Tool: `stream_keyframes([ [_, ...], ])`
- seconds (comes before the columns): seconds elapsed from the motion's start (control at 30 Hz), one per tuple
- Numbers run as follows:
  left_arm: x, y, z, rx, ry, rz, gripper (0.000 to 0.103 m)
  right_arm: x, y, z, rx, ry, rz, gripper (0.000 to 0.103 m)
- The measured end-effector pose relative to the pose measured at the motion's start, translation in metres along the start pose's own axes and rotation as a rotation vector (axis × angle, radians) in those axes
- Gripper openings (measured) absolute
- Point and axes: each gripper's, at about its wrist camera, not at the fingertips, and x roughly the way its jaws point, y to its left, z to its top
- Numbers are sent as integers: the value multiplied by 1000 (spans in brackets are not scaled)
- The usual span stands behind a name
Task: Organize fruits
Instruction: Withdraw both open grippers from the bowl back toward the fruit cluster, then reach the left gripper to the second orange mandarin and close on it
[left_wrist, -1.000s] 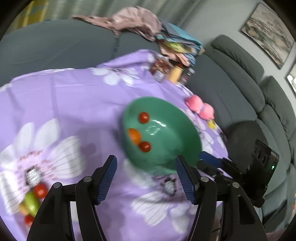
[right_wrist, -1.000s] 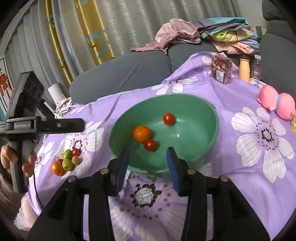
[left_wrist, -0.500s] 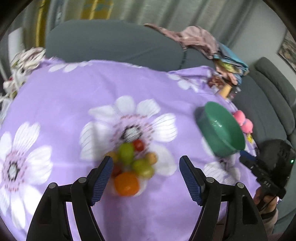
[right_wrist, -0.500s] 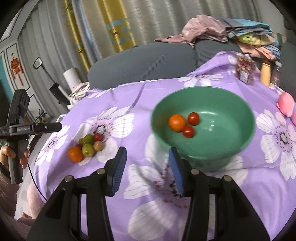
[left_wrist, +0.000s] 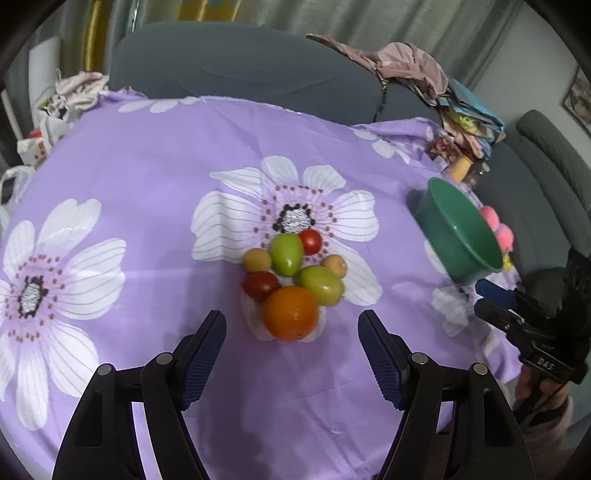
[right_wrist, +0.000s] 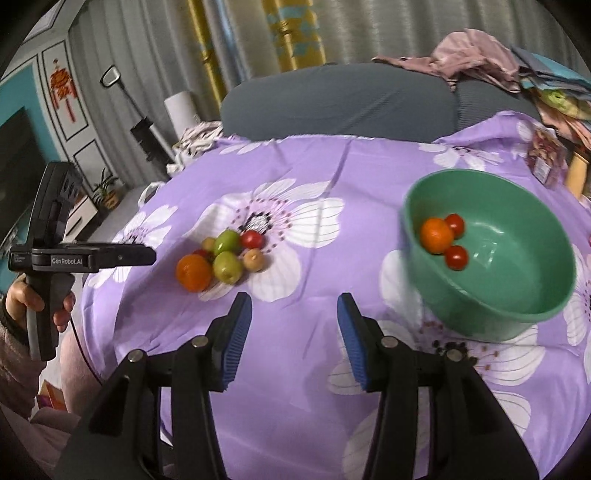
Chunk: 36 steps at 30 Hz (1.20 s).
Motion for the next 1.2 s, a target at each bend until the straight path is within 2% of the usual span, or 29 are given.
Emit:
stream_keyframes([
  [0.3,2,-1,-10,49,6,-1,74,22,30,4,-58,64,37,48],
  [0.67,7,5,-12,35,17,-72,74,50,54,5,-95,126,82,48],
  [1.2,13,14,-3,17,15,-105,74,68,59,12,-102,160,92,48],
])
